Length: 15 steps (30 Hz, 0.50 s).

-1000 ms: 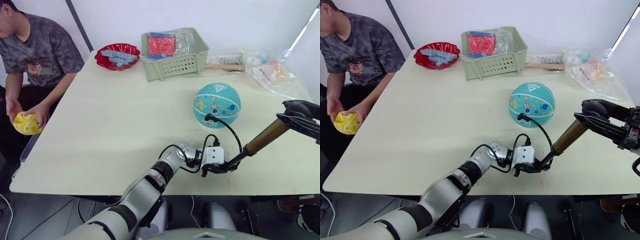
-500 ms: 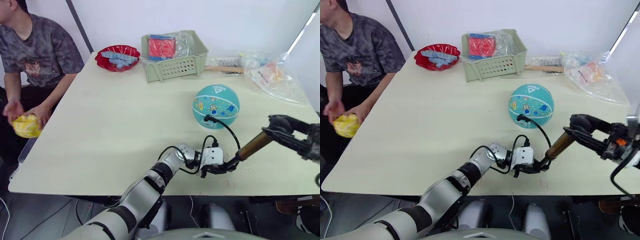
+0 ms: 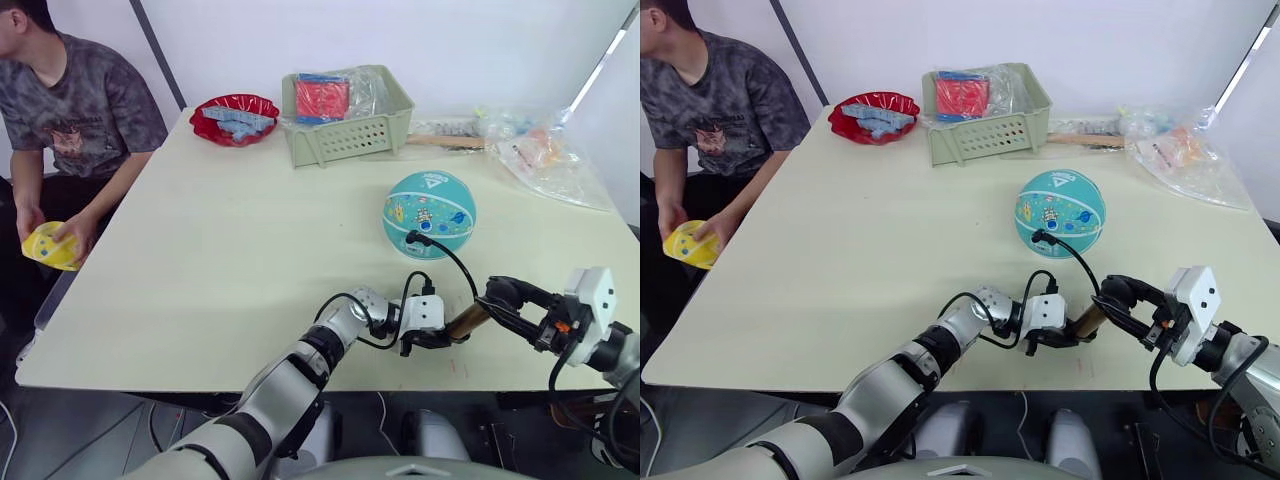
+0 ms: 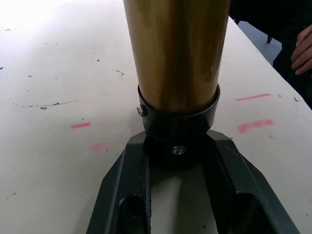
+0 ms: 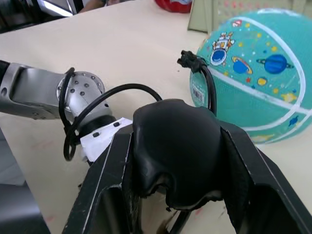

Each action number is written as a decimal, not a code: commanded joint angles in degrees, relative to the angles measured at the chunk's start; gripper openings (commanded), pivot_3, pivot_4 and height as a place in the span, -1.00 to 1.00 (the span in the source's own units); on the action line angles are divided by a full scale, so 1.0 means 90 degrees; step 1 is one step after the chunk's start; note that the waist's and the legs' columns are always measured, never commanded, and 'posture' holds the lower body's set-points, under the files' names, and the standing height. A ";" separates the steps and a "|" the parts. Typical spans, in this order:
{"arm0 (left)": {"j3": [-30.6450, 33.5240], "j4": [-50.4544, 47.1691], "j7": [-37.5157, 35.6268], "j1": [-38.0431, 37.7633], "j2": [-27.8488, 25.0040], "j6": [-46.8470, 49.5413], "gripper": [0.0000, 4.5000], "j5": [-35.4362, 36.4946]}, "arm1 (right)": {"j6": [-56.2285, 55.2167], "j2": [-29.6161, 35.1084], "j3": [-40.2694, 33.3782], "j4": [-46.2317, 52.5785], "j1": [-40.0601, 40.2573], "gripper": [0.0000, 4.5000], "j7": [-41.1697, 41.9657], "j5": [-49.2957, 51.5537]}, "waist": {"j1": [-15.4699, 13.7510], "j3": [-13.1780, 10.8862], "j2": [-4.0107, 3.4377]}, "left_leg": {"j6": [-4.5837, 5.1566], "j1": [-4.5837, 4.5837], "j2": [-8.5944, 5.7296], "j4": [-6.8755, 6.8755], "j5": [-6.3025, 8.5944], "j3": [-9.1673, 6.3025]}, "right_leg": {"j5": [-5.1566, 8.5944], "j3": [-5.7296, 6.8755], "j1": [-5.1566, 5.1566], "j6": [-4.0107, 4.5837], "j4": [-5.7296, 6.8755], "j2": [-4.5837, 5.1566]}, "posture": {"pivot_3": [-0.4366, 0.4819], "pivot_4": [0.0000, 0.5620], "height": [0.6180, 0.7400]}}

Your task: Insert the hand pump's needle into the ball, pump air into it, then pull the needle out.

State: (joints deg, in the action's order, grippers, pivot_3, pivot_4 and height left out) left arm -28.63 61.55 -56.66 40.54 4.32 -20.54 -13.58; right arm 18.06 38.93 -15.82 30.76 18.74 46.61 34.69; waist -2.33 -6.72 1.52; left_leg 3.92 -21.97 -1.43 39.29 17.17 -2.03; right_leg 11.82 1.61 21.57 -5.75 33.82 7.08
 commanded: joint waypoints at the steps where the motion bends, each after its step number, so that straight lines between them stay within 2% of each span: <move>1: -0.0303 0.0542 -0.0018 -0.0268 -0.0163 0.0346 -0.51 -0.0470 | 0.0206 -0.0054 0.0202 -0.0101 0.0105 -0.28 0.0001 -0.0031 | -0.0001 0.0000 0.0000 | 0.0000 0.0001 0.0000 0.0000 0.0000 0.0000 | 0.0001 0.0000 0.0000 0.0002 0.0001 0.0000 | -0.05 -0.47 0.96; 10: -0.0314 0.0591 -0.0019 -0.0256 -0.0168 0.0317 -0.51 -0.0489 | 0.1051 0.0504 -0.1374 0.0695 -0.0383 -0.28 -0.0180 0.1753 | -0.0024 -0.0048 -0.0058 | -0.0001 -0.0015 -0.0006 0.0001 -0.0001 0.0001 | -0.0001 0.0000 0.0011 0.0000 -0.0003 0.0007 | -0.05 -0.47 0.96; 15: -0.0319 0.0611 -0.0010 -0.0231 -0.0124 0.0314 -0.51 -0.0495 | 0.1475 0.0904 -0.2265 0.0812 -0.0695 -0.28 -0.0377 0.2703 | -0.0030 -0.0067 -0.0062 | -0.0001 -0.0024 -0.0007 0.0001 -0.0001 0.0000 | 0.0001 0.0001 0.0013 0.0003 -0.0009 0.0009 | -0.05 -0.47 0.96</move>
State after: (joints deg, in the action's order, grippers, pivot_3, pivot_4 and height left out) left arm -28.60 61.53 -57.12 40.93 4.78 -20.66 -13.47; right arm 31.39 45.96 -30.29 35.27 14.68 44.01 53.22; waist -2.60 -7.32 0.95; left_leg 3.91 -22.20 -1.49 39.31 17.17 -2.02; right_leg 11.83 1.62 21.68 -5.72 33.74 7.17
